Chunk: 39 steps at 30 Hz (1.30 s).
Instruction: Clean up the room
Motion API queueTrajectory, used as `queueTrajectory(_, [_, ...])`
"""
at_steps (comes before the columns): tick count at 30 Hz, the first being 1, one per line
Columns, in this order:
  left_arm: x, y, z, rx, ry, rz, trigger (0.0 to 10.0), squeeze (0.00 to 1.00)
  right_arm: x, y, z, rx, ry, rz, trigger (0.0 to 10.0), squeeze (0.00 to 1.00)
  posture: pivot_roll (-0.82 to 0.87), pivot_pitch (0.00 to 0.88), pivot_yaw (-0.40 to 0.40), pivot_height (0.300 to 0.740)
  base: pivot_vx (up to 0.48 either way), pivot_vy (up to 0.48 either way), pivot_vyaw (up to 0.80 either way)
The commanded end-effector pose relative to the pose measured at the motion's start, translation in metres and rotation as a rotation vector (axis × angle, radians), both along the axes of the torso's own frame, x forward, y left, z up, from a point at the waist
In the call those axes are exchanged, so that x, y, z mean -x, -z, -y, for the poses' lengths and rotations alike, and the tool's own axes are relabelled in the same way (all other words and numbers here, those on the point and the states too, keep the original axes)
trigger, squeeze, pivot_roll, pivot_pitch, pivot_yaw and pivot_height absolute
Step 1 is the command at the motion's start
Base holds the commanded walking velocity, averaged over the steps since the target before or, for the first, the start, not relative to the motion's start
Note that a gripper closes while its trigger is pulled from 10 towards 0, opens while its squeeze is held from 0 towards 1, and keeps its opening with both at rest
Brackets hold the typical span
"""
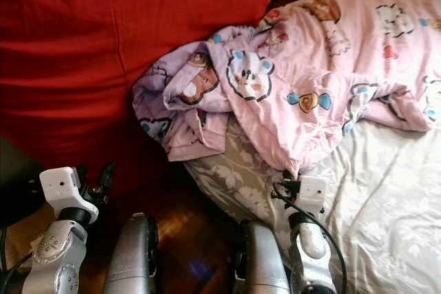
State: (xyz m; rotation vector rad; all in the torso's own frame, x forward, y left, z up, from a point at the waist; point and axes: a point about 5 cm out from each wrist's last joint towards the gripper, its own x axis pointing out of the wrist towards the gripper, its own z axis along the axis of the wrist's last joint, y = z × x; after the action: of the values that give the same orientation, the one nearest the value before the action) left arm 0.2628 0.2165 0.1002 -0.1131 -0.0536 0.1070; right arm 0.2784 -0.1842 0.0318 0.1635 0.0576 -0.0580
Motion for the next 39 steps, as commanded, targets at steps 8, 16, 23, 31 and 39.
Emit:
queueTrajectory(8, [-0.0007, 0.0074, 0.0011, 0.025, -0.006, -0.013, 10.0, 0.0, 0.0015, -0.0014, -0.0064, -0.043, 0.005, 0.002, 10.0, 0.0, 0.12, 0.154, -0.069, 0.615, 0.0, 0.0, 0.0])
queueTrajectory(16, [-0.0023, 0.0085, 0.0054, 0.028, -0.001, -0.012, 10.0, 0.0, -0.001, -0.0029, -0.0049, -0.043, 0.002, -0.01, 10.0, 0.0, 0.12, 0.172, -0.076, 0.675, 0.0, 0.0, 0.0])
queueTrajectory(23, [-0.0024, 0.0078, 0.0059, 0.031, -0.004, -0.004, 10.0, 0.0, -0.0013, -0.0034, -0.0041, -0.042, 0.004, -0.013, 10.0, 0.0, 0.12, 0.187, -0.08, 0.725, 0.0, 0.0, 0.0])
queueTrajectory(31, [-0.0026, 0.0072, 0.0057, 0.036, -0.006, 0.003, 10.0, 0.0, -0.0025, -0.0046, -0.006, -0.045, 0.004, -0.008, 10.0, 0.0, 0.11, 0.196, -0.077, 0.74, 0.0, 0.0, 0.0])
queueTrajectory(39, [-0.0048, 0.0069, 0.0078, 0.037, 0.009, 0.004, 10.0, 0.0, -0.002, -0.0051, -0.0036, -0.039, 0.021, -0.009, 10.0, 0.0, 0.1, 0.2, -0.068, 0.74, 0.0, 0.0, 0.0])
